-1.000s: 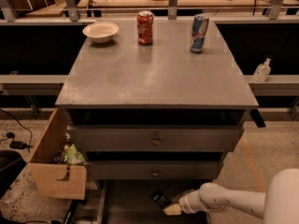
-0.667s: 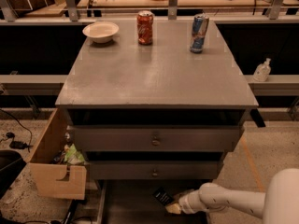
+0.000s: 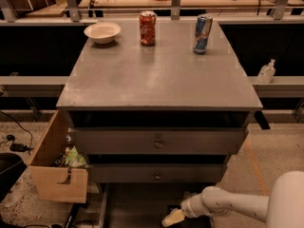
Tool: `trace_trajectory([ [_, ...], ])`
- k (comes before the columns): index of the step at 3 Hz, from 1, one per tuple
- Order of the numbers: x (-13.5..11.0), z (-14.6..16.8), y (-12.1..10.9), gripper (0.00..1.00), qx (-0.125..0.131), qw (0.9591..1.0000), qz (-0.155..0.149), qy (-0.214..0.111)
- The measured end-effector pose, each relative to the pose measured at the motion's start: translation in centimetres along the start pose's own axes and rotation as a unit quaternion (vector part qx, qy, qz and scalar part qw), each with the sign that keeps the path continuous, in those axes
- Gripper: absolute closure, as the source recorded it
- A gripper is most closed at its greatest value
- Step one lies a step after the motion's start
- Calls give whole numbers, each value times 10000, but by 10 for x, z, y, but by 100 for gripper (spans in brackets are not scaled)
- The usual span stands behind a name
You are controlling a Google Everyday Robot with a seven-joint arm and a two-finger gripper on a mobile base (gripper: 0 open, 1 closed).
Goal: Place rxbar blueberry into bottom drawer
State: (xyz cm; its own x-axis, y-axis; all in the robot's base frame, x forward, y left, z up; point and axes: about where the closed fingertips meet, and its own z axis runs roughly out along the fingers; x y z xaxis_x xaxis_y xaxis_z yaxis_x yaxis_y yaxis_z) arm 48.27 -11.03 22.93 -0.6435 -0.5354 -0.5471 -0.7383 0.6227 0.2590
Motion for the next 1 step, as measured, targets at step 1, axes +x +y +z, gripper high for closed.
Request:
trace_trajectory([
  [1,0,0,0,0,0,10000,0,0],
])
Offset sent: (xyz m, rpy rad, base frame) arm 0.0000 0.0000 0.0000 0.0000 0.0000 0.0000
